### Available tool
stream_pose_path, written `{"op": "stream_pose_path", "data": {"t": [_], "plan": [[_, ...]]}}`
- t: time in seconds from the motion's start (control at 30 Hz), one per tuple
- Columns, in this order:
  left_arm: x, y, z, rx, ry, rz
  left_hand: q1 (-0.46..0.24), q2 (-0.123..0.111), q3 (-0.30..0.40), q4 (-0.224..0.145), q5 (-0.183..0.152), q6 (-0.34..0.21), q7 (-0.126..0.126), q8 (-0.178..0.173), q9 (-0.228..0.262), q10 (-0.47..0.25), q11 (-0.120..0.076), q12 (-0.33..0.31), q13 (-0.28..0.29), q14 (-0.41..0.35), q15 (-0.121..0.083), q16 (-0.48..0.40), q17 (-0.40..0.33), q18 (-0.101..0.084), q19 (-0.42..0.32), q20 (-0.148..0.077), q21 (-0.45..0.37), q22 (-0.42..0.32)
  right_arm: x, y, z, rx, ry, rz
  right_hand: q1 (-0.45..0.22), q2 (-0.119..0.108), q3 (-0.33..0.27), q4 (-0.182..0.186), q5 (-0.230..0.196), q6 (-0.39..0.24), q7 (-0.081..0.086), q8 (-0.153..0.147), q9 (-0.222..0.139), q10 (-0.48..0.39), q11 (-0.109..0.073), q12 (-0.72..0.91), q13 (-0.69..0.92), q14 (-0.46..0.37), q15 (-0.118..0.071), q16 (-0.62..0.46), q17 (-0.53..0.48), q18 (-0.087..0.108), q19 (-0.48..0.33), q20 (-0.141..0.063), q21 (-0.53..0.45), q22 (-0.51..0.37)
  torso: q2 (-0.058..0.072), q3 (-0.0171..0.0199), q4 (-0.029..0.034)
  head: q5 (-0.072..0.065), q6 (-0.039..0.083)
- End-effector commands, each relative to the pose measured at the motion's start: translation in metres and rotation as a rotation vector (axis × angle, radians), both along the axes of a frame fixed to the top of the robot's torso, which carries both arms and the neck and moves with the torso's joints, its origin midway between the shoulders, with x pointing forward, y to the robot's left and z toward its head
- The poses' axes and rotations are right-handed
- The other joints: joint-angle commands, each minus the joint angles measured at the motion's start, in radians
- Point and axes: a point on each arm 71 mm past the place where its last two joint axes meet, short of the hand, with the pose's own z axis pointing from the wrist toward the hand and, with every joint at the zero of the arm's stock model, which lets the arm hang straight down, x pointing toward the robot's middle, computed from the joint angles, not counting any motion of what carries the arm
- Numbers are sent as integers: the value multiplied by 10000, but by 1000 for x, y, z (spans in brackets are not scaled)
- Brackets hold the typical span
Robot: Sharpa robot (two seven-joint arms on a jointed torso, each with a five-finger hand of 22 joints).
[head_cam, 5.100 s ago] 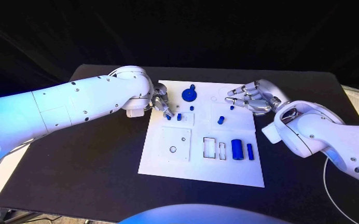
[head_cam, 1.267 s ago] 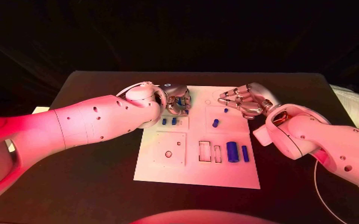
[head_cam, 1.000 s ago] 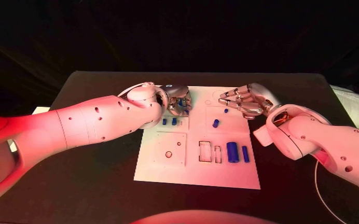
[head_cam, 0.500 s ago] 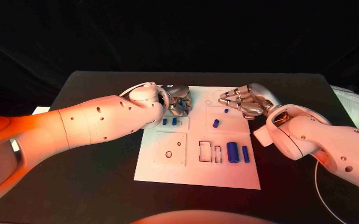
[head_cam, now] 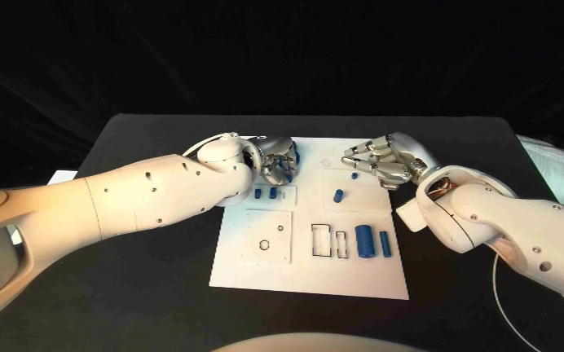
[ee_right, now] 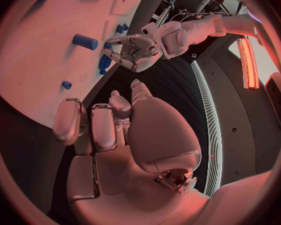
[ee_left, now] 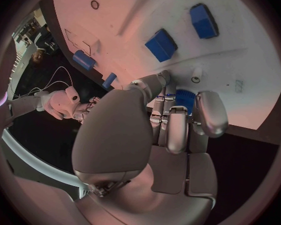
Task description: Assemble the parts on the task board
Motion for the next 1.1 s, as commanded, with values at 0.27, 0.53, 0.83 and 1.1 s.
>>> {"op": "stream_pose_path", "data": {"t": [0.27,0.53,0.83,1.1], "plan": [[-4,6,13,-1782,442,476,-401,9,127,-160,25,363,-44,-3,16,346,-58,-79,120,406,-23,34,-74,-161,44,-11,90,376,-1,2,0,44,-53,138,66,78,-15,-36,50,-67,-16,-6,-1,-50,10,-18,3,200,8,-32,-2,183,-79,1,-70,-24,-3,4,13,63,59],[-5,16,21,-2136,437,702,-632,25,55,-173,9,446,-61,-15,19,412,-86,-145,164,400,-42,23,-124,-158,36,-26,84,392,-1,1,0,48,-57,135,66,78,-15,-36,50,-67,-16,-6,-1,-50,10,-18,3,200,8,-32,-2,183,-79,1,-70,-24,4,10,4,91,70],[-5,36,23,-1956,577,1039,-691,39,30,-175,8,469,-67,-19,20,427,-93,-168,175,395,-46,13,-151,-165,43,-27,117,415,-1,0,0,42,-53,116,62,89,-19,-28,57,-65,-16,-3,0,-40,10,-4,11,204,8,-29,6,182,-73,1,-70,-20,-1,3,21,95,56],[-4,48,22,-1488,497,1102,-725,65,16,-194,11,531,-86,-5,29,466,-110,-184,190,399,-57,22,-148,-168,45,-33,135,431,-1,0,0,45,-52,114,62,89,-19,-28,57,-65,-16,-3,0,-40,10,-4,11,204,8,-29,6,182,-73,1,-70,-20,2,-4,3,129,19]]}}
